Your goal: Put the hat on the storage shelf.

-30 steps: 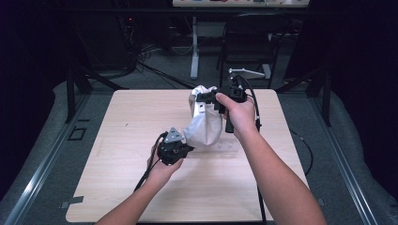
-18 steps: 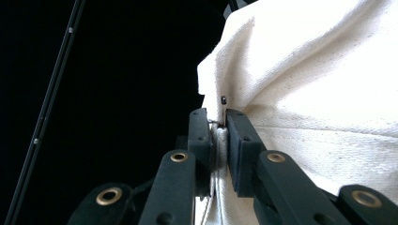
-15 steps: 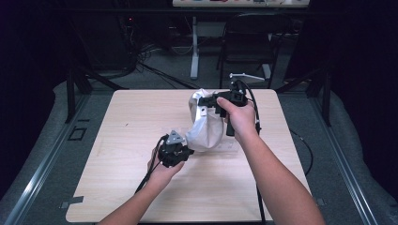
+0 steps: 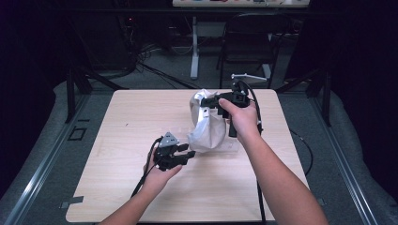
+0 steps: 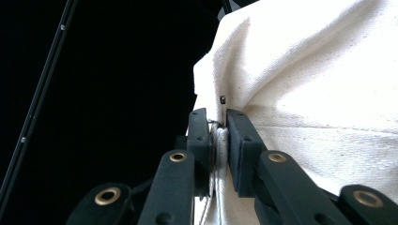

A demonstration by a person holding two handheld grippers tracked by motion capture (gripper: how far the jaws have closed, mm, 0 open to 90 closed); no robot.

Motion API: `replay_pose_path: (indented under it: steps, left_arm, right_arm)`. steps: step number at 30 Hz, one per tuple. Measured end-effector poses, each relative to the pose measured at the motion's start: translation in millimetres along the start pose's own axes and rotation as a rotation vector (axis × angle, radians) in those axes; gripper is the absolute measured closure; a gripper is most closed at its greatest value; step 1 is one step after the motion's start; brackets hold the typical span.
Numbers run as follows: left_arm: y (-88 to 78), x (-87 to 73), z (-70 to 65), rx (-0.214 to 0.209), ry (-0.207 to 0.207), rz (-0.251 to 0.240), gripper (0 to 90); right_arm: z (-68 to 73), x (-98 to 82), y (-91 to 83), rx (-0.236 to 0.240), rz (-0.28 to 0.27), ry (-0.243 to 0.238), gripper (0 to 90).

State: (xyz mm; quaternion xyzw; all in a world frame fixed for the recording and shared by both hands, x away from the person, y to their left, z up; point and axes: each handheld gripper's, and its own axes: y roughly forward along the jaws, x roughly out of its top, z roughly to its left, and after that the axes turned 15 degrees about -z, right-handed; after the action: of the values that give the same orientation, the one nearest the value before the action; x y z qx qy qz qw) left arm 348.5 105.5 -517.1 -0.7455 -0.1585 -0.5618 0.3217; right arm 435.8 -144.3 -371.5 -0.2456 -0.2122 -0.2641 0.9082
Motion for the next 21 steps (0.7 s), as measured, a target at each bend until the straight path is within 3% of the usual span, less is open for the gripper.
replay_pose_path:
  steps: [6, 13, 21]
  left_arm:
    - [-20.2, -2.6, 2.0, 0.004, 0.010, -0.028, 52.1]
    - [-50.4, -16.4, 13.6, 0.049, 0.031, -0.031, 51.7]
    - [-70.3, -28.9, 33.2, 0.092, -0.031, -0.042, 51.3]
  right_arm:
    - [-1.4, 0.2, -5.0, -0.008, -0.007, -0.010, 80.6]
    - [-0.3, -1.1, -8.4, -0.022, -0.008, -0.019, 80.5]
    - [0.1, -0.5, -11.4, -0.038, -0.016, -0.034, 80.4]
